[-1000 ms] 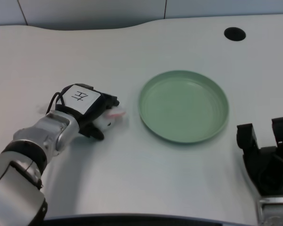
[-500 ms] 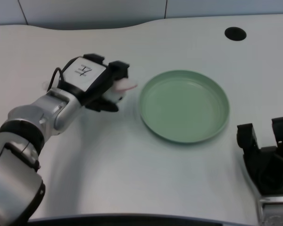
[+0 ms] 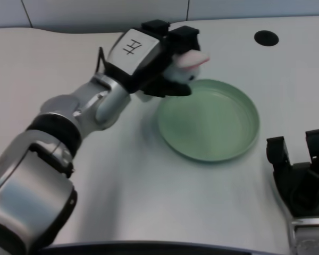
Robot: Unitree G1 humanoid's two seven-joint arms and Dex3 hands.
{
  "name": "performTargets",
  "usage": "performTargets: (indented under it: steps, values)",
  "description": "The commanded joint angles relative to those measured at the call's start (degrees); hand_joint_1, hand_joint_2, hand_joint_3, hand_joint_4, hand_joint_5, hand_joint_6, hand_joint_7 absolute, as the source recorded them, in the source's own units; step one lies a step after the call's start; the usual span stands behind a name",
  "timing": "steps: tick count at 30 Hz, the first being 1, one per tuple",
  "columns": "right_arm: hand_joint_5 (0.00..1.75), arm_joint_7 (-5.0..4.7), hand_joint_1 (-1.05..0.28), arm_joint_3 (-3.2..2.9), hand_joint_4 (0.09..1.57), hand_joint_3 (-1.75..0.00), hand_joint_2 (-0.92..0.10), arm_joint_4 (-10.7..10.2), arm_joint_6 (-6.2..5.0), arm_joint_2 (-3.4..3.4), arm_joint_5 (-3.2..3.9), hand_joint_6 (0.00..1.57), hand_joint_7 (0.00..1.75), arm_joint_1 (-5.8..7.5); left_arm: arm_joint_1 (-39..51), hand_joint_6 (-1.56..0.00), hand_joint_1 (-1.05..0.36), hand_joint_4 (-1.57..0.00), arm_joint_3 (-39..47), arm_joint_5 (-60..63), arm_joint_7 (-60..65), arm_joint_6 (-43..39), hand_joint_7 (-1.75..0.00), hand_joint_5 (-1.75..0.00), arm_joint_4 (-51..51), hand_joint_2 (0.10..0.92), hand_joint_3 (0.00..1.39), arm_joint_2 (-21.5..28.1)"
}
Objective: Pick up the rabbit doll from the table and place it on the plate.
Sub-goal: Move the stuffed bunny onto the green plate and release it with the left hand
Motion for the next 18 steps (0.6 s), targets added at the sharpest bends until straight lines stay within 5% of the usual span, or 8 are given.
performTargets:
  steps: [1, 7, 10, 14, 18]
  values:
    - [1.75, 0.26, -0.58, -0.24, 0.78, -0.15, -0.92, 1.39, 0.29, 2.40, 0.72, 0.60, 1.74, 1.98, -1.87, -0.53, -0.41, -0.79, 1.29, -2.33, -2.55, -1.44, -1.74, -1.75, 0.73, 0.921, 0.23, -3.81]
    - [1.75, 0.20, -0.58, -0.39, 0.78, -0.14, -0.92, 1.21, 0.32, 2.63, 0.65, 0.59, 1.75, 2.03, -1.91, -0.52, -0.42, -0.80, 1.92, -2.89, -3.86, -1.67, -1.75, -1.75, 0.93, 0.921, 0.26, -4.36]
    - [1.75, 1.67, -0.60, -0.25, 0.77, -0.17, -0.92, -0.46, -2.60, 4.42, 0.51, 0.58, 1.75, 3.88, -1.11, -0.53, -0.43, -0.80, -0.89, -0.34, -2.68, -0.11, -1.74, -1.75, 1.91, 0.921, 0.28, -9.63]
    - [1.75, 2.37, -0.60, -0.23, 0.77, -0.20, -0.92, -1.26, -3.42, 5.12, 0.84, 0.58, 1.75, 4.78, -0.60, -0.54, -0.45, -0.77, -3.81, 2.38, -1.08, 3.63, -1.67, -1.75, 2.76, 0.921, 0.31, -11.19]
    - [1.75, 2.81, -0.60, -0.48, 0.77, -0.19, -0.92, -1.84, -3.37, 5.38, 1.26, 0.58, 1.75, 5.43, -1.00, -0.55, -0.59, -0.57, -8.82, 7.72, -2.04, 13.38, -1.08, -1.46, 3.55, 0.921, 0.46, -10.87]
